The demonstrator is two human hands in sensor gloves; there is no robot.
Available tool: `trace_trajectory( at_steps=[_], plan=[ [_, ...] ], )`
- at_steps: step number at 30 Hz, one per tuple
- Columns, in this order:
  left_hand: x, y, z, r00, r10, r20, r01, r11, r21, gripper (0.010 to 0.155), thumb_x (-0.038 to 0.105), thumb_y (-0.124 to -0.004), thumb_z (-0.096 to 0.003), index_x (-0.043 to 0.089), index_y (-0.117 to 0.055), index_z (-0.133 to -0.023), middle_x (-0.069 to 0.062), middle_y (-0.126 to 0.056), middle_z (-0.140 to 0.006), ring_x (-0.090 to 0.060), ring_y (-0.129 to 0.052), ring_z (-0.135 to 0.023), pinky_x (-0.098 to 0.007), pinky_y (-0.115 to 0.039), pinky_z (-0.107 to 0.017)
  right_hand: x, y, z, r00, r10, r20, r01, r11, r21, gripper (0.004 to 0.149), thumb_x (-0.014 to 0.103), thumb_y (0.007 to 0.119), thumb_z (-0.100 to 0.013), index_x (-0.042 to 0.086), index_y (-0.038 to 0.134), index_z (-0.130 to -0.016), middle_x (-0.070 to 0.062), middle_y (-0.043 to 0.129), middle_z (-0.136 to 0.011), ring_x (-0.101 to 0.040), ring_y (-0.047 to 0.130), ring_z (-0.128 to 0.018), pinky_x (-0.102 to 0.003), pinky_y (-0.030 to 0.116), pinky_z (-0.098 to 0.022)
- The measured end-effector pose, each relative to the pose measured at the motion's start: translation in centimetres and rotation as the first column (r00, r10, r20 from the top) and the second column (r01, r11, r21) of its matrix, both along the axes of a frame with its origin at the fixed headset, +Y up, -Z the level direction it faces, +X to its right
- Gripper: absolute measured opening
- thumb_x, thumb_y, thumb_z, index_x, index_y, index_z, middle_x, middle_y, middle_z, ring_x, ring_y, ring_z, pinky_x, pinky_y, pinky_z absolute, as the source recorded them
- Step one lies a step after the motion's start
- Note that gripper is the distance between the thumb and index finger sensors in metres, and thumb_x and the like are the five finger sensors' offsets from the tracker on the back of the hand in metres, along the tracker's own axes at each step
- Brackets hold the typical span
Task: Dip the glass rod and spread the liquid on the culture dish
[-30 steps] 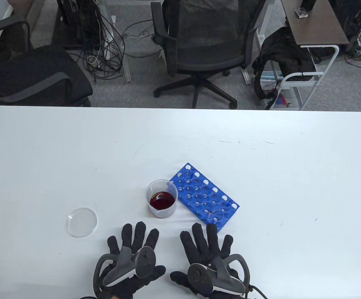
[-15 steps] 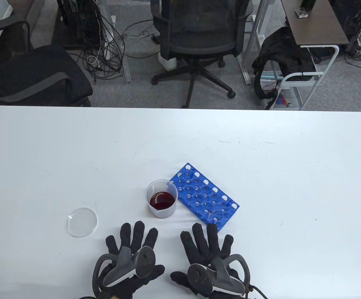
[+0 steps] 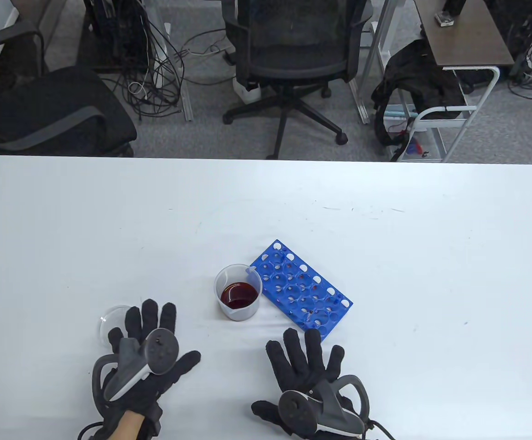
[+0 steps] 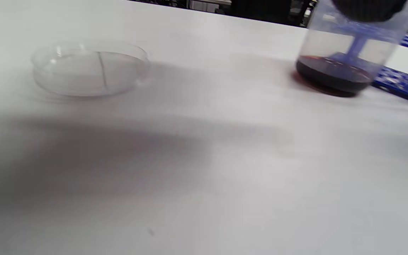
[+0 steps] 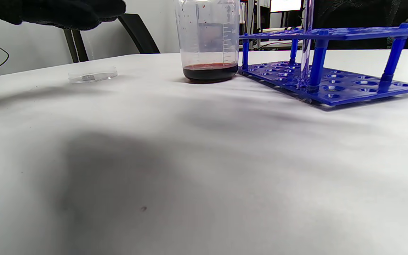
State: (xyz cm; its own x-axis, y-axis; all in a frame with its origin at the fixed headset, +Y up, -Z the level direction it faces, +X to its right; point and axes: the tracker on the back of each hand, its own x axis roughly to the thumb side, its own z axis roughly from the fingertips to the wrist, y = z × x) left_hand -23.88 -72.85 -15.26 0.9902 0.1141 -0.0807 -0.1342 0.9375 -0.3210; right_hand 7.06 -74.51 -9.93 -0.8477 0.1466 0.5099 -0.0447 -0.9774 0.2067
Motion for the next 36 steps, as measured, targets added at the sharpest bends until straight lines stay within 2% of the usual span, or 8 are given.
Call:
trace_trajectory(
  at_steps=[3, 8, 16, 19, 27, 32, 36],
  plan=[
    [-2.6, -0.3, -1.0, 0.995, -0.035, -0.091, 0.037, 0.999, 0.010, 0.105, 0.076, -0.063, -0.0434, 0.018, -0.017, -0.117, -0.019, -0.019, -0.122, -0.051, -0.026, -0.114, -0.062, -0.033, -0.082, 0.1, 0.0, 0.0, 1.000, -0.008, 0.003, 0.008, 1.000, 0.006, 0.102, 0.078, 0.046, -0.055, 0.009, 0.000, -0.114, -0.030, 0.000, -0.116, -0.066, 0.005, -0.098, -0.090, 0.023, -0.056],
    [-5.4, -1.2, -2.4, 0.970, -0.133, -0.205, 0.139, 0.990, 0.015, 0.105, 0.074, -0.068, -0.0419, 0.010, -0.032, -0.118, -0.021, -0.039, -0.121, -0.051, -0.052, -0.109, -0.058, -0.051, -0.081, 0.2, 0.1, 0.0, 1.000, -0.016, 0.006, 0.016, 1.000, 0.007, 0.102, 0.078, 0.046, -0.055, 0.009, 0.000, -0.114, -0.030, 0.000, -0.116, -0.066, 0.005, -0.098, -0.090, 0.023, -0.056],
    [-7.5, -3.0, -4.1, 0.937, -0.224, -0.267, 0.194, 0.972, -0.136, 0.104, 0.074, -0.069, -0.0401, 0.008, -0.045, -0.116, -0.021, -0.052, -0.117, -0.051, -0.065, -0.101, -0.057, -0.060, -0.078, 0.4, 0.2, 0.0, 1.000, -0.021, 0.008, 0.021, 1.000, 0.005, 0.102, 0.078, 0.046, -0.055, 0.009, 0.000, -0.114, -0.030, 0.001, -0.116, -0.066, 0.006, -0.098, -0.090, 0.023, -0.056],
    [-7.6, -3.7, -4.4, 0.933, -0.255, -0.256, 0.217, 0.962, -0.167, 0.101, 0.073, -0.070, -0.0402, 0.009, -0.049, -0.116, -0.019, -0.056, -0.116, -0.049, -0.068, -0.100, -0.056, -0.063, -0.077, 0.5, 0.2, 0.0, 1.000, -0.026, 0.011, 0.026, 1.000, 0.004, 0.102, 0.078, 0.046, -0.055, 0.009, 0.001, -0.114, -0.030, 0.001, -0.116, -0.066, 0.006, -0.098, -0.090, 0.023, -0.056],
    [-7.3, -3.8, -4.7, 0.943, -0.247, -0.224, 0.219, 0.965, -0.142, 0.102, 0.073, -0.072, -0.0390, 0.007, -0.052, -0.115, -0.020, -0.059, -0.114, -0.048, -0.070, -0.098, -0.055, -0.065, -0.076, 0.5, 0.2, 0.0, 1.000, -0.021, 0.011, 0.021, 1.000, 0.001, 0.102, 0.078, 0.046, -0.055, 0.009, 0.001, -0.114, -0.030, 0.001, -0.116, -0.066, 0.006, -0.098, -0.090, 0.023, -0.056],
    [-5.2, -3.8, -4.6, 0.961, -0.252, -0.114, 0.239, 0.964, -0.114, 0.102, 0.073, -0.072, -0.0379, 0.008, -0.053, -0.114, -0.019, -0.061, -0.113, -0.047, -0.072, -0.097, -0.054, -0.066, -0.076, 0.6, 0.2, -0.1, 1.000, -0.022, 0.013, 0.022, 1.000, -0.002, 0.102, 0.078, 0.046, -0.055, 0.009, 0.001, -0.114, -0.030, 0.001, -0.116, -0.066, 0.006, -0.098, -0.090, 0.023, -0.056],
    [-2.1, -3.8, -4.3, 0.966, -0.259, 0.012, 0.259, 0.962, -0.084, 0.102, 0.073, -0.072, -0.0375, 0.009, -0.053, -0.114, -0.019, -0.062, -0.113, -0.047, -0.073, -0.097, -0.054, -0.067, -0.076, 0.6, 0.2, -0.1, 1.000, -0.020, 0.013, 0.020, 1.000, -0.003, 0.102, 0.078, 0.046, -0.055, 0.009, 0.001, -0.114, -0.030, 0.001, -0.116, -0.066, 0.006, -0.098, -0.090, 0.023, -0.056]
  ],
)
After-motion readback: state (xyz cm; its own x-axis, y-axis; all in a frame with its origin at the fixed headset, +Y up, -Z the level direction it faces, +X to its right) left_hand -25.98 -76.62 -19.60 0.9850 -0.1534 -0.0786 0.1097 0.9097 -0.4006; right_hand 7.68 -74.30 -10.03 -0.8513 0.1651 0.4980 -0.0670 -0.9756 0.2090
